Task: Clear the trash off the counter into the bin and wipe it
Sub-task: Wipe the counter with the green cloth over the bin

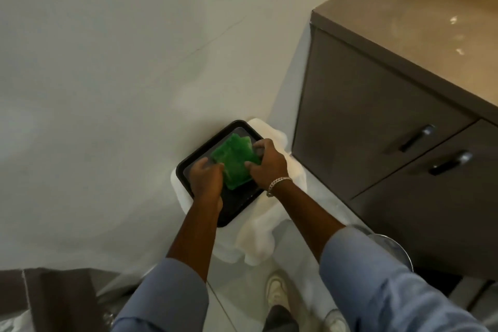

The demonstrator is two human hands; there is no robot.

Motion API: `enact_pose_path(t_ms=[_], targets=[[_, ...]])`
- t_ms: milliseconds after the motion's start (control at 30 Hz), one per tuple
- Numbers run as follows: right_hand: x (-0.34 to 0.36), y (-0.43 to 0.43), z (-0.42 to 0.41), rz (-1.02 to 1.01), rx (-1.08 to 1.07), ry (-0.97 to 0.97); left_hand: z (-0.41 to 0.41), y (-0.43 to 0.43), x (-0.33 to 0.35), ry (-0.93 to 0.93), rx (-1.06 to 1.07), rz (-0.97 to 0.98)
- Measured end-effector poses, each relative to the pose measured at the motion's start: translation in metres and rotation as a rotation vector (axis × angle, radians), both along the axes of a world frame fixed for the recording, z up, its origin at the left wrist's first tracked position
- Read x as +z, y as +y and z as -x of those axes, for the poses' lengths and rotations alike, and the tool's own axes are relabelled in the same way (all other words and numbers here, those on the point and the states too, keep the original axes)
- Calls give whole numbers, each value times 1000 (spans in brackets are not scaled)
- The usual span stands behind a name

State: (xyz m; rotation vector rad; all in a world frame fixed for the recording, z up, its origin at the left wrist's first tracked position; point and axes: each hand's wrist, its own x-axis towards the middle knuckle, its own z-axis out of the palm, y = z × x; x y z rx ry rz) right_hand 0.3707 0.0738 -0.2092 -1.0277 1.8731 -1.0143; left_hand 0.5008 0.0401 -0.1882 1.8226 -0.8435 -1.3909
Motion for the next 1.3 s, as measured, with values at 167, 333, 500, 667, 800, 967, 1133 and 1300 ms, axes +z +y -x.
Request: enact_pose_path(t_ms=[167,333,500,667,800,967,1133,1300], targets=[[17,85,50,207,-160,-384,40,37,11,431,-245,-102],[4,202,108,95,-315,4,119,105,-19,350,-579,-153],[-85,296,135,-240,-27,523,195,180,-103,189,-953,-279],[-226,356,155,-198,-408,475,248,238,-235,331,-1058,-681],[-331,386,179,-205,-606,424,269,258,-346,-205,-1083,-375],[-406,405,196,-217,-715,372,280,272,-450,-457,-1294,-353],[-375,402,195,-166,-942,201,273,257,-437,-504,-1317,-244],[-250,380,187,-112,-1042,-117,249,208,-289,-394,-1318,-214]])
